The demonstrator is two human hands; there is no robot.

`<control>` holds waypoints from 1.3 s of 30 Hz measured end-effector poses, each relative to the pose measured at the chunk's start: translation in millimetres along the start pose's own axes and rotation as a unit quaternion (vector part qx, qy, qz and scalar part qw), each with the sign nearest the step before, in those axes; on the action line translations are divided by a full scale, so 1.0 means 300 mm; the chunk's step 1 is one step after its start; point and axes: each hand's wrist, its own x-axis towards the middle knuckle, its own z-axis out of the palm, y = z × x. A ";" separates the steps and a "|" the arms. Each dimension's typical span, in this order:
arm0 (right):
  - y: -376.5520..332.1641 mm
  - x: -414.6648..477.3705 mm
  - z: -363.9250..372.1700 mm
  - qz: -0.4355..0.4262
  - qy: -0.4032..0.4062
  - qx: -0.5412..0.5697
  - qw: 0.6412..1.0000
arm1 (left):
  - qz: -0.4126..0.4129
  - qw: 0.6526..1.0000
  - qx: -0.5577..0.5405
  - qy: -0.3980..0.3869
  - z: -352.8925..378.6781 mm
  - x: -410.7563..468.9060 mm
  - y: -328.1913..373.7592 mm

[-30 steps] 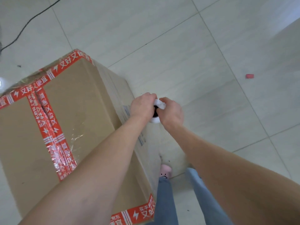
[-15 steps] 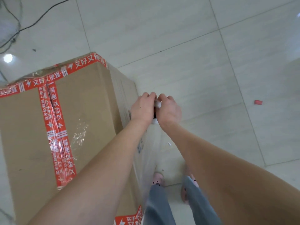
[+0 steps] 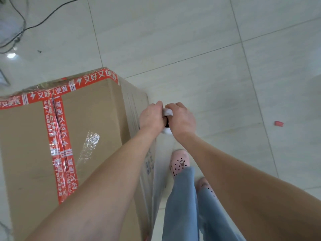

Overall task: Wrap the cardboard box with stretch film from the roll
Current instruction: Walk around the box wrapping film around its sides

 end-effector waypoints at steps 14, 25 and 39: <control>-0.108 0.126 -0.007 0.066 0.001 0.028 0.997 | 0.076 0.997 0.033 0.001 -0.100 0.109 -0.036; -0.216 0.224 -0.048 0.006 0.024 -0.034 0.999 | -0.001 0.999 -0.027 0.023 -0.174 0.206 -0.065; -0.229 0.277 -0.061 0.055 0.024 -0.070 0.996 | 0.142 0.983 0.117 0.010 -0.220 0.276 -0.013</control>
